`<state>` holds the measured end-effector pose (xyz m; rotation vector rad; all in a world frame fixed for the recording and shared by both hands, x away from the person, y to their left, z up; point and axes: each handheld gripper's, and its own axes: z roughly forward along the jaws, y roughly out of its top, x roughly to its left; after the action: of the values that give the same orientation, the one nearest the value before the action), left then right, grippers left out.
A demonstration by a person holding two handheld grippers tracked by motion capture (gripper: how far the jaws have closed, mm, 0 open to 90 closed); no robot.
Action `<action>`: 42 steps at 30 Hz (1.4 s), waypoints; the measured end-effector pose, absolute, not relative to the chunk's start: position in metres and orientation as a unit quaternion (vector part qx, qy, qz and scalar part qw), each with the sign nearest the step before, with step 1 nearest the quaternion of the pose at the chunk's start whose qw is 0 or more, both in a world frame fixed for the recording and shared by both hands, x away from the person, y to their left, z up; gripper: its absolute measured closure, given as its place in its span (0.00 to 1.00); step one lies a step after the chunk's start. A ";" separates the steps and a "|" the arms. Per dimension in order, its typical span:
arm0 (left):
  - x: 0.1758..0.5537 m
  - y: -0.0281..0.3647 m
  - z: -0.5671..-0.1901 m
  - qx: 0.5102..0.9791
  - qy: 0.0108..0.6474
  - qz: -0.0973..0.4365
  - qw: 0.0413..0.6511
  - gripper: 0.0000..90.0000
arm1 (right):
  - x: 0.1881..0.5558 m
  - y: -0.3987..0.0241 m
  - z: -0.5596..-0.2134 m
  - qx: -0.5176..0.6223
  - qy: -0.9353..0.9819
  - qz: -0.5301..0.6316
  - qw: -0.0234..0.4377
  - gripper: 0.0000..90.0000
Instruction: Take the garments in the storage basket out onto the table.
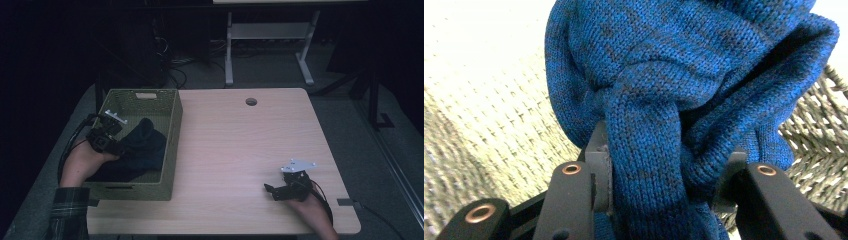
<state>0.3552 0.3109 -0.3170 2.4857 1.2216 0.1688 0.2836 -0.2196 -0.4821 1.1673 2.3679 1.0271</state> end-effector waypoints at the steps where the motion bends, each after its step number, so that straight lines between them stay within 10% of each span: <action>1: 0.355 0.311 -0.314 0.881 0.432 0.061 0.182 0.63 | 0.284 -0.220 -0.482 0.407 0.826 0.358 0.154 0.10; 42: 0.364 0.291 -0.217 0.894 0.385 0.079 0.217 0.64 | 0.284 -0.220 -0.482 0.407 0.826 0.359 0.154 0.10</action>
<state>0.3638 0.2906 -0.2174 2.4750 1.0651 0.2188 0.2836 -0.2196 -0.4821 1.1675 2.3678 1.0280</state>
